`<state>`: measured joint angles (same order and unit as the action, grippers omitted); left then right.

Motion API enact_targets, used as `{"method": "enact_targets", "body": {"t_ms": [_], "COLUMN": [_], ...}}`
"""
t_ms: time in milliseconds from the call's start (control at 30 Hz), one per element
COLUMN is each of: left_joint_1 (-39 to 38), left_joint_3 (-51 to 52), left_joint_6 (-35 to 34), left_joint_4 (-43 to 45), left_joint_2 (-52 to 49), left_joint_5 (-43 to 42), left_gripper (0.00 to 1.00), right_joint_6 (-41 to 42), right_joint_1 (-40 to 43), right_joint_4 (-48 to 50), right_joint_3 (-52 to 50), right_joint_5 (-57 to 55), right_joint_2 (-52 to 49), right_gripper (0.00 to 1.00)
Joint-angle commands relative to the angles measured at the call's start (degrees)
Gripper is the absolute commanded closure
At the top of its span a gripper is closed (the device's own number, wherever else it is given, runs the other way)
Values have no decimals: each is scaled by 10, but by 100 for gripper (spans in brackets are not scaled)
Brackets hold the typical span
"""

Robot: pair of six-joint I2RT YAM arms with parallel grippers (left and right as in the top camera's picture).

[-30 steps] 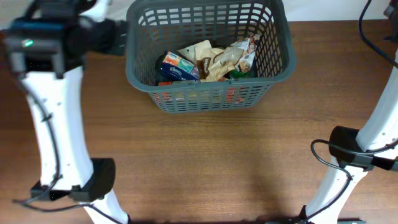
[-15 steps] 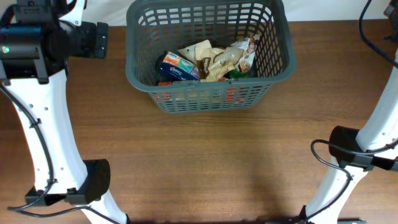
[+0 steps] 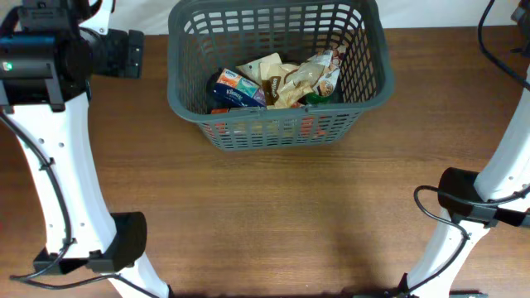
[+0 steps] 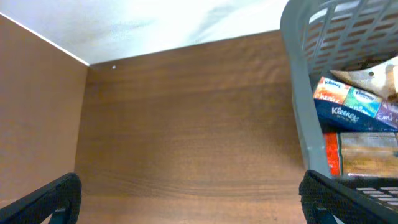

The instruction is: Pack container

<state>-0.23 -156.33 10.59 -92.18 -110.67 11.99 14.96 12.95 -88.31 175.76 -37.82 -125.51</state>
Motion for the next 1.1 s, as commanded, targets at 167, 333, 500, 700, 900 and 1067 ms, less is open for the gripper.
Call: {"method": "enact_targets", "body": {"t_ms": [167,333,500,700,900,1067], "left_joint_1": [1,2,13,34,49,50], "left_joint_3": [13,89,256,545,759,890], "left_joint_6": [-9,-9,-9,-10,-47,-85], "left_joint_4": [82,106,171,290,364,404], "left_joint_2": [123,228,366,570,718,793], "left_joint_5": [-26,-27,-28,-40,-67,-92], "left_gripper": [1,1,1,1,1,1], "right_joint_6": [6,6,6,6,6,6], "right_joint_1": [2,2,2,2,2,2], "right_joint_4": [1,1,1,1,1,1], "right_joint_3": [3,3,3,3,3,3], "right_joint_5": [1,1,1,1,1,1], "right_joint_2": [14,14,14,14,14,14], "right_gripper": [1,1,1,1,1,1]}}
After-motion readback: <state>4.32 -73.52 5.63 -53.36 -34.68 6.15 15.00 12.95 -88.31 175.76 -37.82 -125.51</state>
